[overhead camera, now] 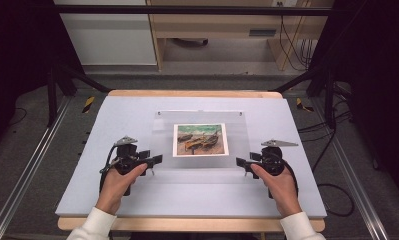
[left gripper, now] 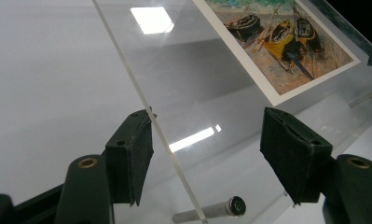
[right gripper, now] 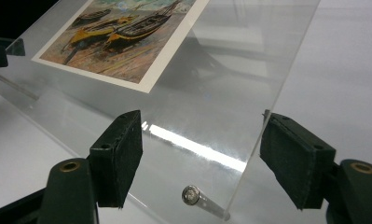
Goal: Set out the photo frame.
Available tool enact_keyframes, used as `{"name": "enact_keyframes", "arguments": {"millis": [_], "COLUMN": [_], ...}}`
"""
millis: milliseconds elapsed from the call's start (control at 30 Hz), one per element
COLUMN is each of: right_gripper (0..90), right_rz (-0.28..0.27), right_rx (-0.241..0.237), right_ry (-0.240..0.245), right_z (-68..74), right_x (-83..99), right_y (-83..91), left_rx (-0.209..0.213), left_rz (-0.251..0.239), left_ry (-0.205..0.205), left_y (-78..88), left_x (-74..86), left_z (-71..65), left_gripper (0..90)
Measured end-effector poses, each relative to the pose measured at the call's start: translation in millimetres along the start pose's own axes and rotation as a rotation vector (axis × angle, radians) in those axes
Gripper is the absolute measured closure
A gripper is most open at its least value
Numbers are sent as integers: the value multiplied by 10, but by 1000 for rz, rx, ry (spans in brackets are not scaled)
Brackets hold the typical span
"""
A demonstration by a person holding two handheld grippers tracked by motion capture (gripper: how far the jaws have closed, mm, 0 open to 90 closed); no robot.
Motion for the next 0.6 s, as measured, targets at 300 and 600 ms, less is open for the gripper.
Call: {"name": "enact_keyframes", "arguments": {"millis": [300,600], "right_gripper": [311,314], "right_rz": [-2,1], "right_rx": [3,9], "right_ry": [19,35], "right_z": [36,54], "right_x": [32,45], "right_y": [50,74], "left_rx": [-4,-15], "left_rz": [-17,-20], "left_ry": [-3,-10], "left_y": [40,59], "left_x": [43,57], "left_z": [-32,-55], "left_gripper": [369,375]}}
Point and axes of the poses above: each handheld gripper's, and its own axes: y roughly backward along the jaws, x roughly out of its underside, z roughly to its left, the point moved 7 cm from there along -y, roughly forward along the jaws, and after that the axes turned 11 degrees about y, right-handed, at the moved point
